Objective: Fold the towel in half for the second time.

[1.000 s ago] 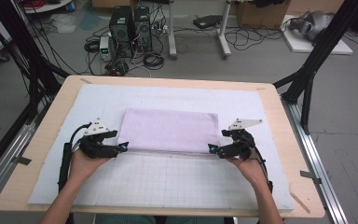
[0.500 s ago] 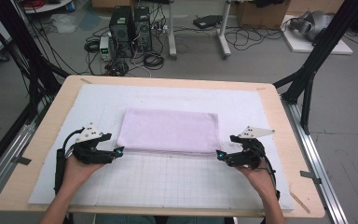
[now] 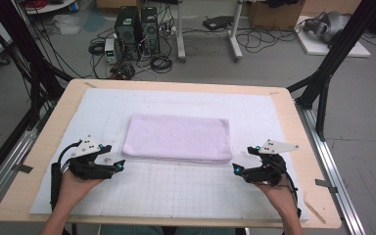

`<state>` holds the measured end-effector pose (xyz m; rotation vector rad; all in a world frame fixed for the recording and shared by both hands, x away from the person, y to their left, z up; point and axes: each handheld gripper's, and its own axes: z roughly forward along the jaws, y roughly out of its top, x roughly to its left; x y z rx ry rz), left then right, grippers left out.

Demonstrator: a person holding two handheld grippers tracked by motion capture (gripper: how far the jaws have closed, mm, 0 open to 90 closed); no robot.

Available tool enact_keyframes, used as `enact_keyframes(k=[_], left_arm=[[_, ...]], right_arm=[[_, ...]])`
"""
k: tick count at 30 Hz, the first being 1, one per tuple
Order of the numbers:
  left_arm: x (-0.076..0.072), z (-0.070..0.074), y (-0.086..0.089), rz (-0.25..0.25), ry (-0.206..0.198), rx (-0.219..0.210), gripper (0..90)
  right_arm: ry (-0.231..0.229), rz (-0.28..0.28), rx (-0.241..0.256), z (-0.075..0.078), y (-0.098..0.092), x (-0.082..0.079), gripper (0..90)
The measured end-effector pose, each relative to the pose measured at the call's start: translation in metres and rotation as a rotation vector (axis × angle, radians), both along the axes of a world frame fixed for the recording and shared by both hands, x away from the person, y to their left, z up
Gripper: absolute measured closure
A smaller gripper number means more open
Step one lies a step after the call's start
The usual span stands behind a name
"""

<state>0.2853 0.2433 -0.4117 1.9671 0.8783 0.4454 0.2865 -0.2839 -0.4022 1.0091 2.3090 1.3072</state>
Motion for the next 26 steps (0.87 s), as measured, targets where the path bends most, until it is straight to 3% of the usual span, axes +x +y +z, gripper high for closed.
enact_keyframes(k=[12,26], left_arm=[[-0.019,0.002,0.006,-0.001,-0.013,-0.005,23.8],[-0.023,0.000,0.008,0.003,-0.014,0.001,23.8]], right_arm=[[0.005,-0.019,0.001,-0.007,-0.012,-0.019,12.1],[0.002,-0.021,-0.001,-0.012,-0.013,-0.029,12.1]])
